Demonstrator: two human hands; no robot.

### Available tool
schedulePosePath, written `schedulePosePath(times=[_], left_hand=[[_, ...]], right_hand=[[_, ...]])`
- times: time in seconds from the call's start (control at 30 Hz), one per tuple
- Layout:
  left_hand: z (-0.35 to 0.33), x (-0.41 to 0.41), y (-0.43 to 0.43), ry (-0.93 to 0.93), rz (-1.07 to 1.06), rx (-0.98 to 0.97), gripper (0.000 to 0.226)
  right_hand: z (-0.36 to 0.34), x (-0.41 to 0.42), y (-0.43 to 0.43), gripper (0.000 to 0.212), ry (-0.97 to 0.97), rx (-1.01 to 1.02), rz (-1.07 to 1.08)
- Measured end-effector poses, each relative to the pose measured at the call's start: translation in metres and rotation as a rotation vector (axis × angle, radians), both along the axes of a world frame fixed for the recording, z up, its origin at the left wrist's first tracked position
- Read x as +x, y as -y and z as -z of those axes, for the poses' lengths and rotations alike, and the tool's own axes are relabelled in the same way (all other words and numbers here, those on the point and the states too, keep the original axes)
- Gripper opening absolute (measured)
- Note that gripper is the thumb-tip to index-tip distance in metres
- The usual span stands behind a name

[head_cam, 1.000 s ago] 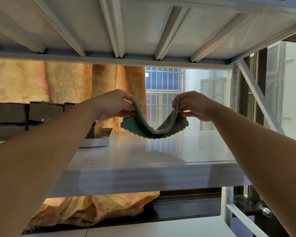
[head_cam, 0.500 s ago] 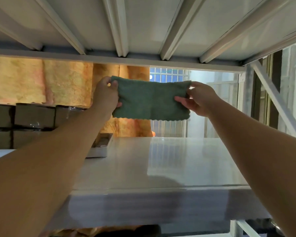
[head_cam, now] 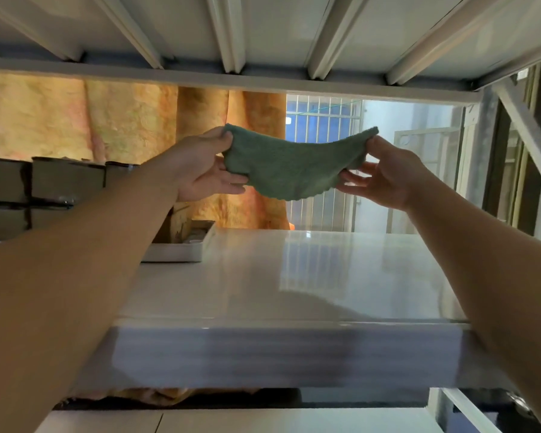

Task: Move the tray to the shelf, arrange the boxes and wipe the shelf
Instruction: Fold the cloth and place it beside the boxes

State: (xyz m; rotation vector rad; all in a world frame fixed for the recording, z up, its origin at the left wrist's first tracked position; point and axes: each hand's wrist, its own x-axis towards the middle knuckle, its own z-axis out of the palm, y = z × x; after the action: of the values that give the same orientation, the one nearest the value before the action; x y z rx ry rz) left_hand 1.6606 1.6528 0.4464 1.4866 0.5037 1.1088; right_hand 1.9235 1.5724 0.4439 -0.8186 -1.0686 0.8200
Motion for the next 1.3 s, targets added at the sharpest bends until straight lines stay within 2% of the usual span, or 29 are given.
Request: schedulePosePath(times=[0.13,0.37,0.47,0.53,0.83,1.3], left_hand=[[-0.001,-0.003,0.008,-0.041,0.127,0.164,0.02],[0.005,0.015,0.02,-0.212,0.208,0.311,0.018],[0.008,0.024,0.026,-0.261,0.185,0.375,0.016],[0.009,0.027,0.027,-0.238,0.152,0.389,0.017],[0.011,0.033,0.033,-0.059,0.131,0.379,0.018],[0.016,0.038,0.039,-0.093,-0.004,0.424,0.009]], right_hand=[[-0.002,-0.006,0.0,0.011,0.041,0.056,-0.132],[-0.003,-0.041,-0.001,0.014,0.359,0.045,-0.342],[-0.001,-0.053,-0.004,0.014,0.453,0.07,-0.328],[0.0,-0.054,-0.005,0.018,0.458,0.079,-0.309],[0.003,-0.064,-0.004,0.012,0.388,0.111,-0.277],[0.007,-0.075,-0.003,0.005,0.374,0.072,-0.155]])
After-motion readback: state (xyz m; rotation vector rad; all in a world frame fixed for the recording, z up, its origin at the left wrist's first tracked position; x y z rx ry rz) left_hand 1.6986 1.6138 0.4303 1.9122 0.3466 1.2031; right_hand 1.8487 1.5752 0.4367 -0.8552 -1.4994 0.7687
